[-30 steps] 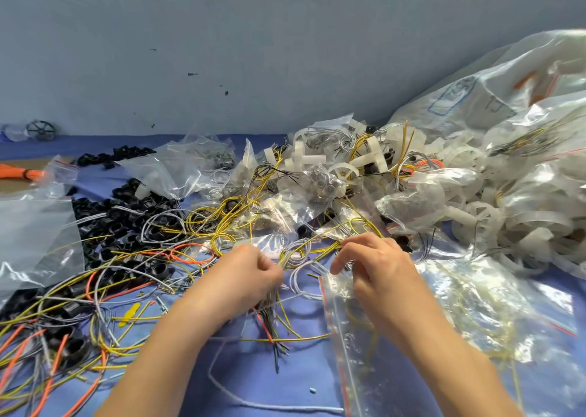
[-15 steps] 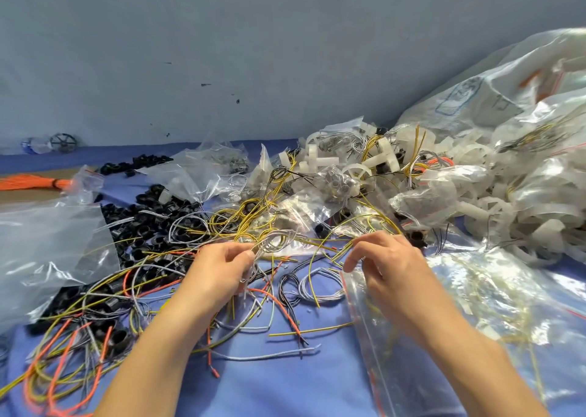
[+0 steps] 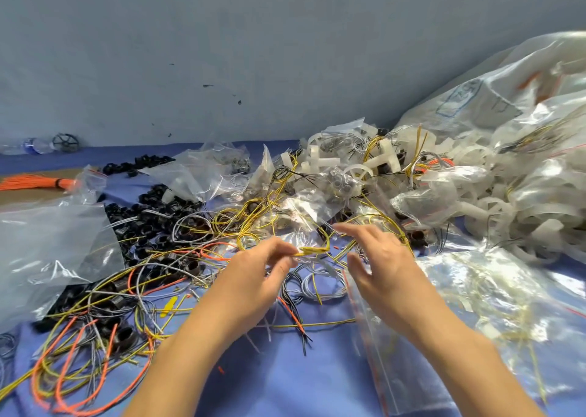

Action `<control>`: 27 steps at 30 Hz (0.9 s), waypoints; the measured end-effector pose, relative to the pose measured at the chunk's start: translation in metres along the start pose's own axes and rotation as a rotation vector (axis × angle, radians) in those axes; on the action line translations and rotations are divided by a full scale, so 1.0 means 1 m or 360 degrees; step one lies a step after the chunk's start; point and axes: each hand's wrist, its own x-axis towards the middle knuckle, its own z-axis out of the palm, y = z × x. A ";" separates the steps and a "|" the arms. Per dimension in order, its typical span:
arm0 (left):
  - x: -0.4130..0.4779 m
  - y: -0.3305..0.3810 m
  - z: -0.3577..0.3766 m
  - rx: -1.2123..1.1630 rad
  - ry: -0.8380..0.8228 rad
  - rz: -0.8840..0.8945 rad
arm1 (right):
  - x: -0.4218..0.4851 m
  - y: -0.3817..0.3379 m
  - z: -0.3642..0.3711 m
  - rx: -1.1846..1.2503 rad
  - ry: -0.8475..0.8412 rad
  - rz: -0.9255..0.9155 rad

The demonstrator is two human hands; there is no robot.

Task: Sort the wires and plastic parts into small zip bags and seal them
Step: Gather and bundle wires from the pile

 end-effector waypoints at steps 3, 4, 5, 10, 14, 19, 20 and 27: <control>-0.001 -0.003 0.002 -0.0064 -0.0097 -0.0032 | -0.001 -0.001 0.008 -0.0129 -0.0245 -0.0098; -0.002 -0.004 0.002 -0.0069 -0.0114 -0.0047 | -0.001 -0.001 0.009 -0.0131 -0.0276 -0.0117; -0.002 -0.004 0.002 -0.0072 -0.0125 -0.0062 | -0.001 -0.001 0.010 -0.0107 -0.0285 -0.0125; -0.005 -0.001 0.002 -0.0035 -0.0176 -0.0049 | 0.000 -0.001 0.012 0.0001 -0.0275 -0.0099; -0.009 -0.001 0.000 0.0079 -0.0205 -0.0086 | -0.001 -0.001 0.016 0.0098 -0.0287 -0.0083; -0.008 0.013 0.000 0.0116 -0.0001 0.0114 | -0.002 -0.006 0.016 0.0212 -0.0098 -0.0165; -0.008 0.016 0.001 0.0177 0.0026 0.0171 | -0.001 -0.008 0.014 0.0237 -0.0041 -0.0188; -0.003 0.035 -0.003 0.0480 0.0471 0.0338 | 0.004 -0.028 0.001 0.0465 0.0258 -0.0206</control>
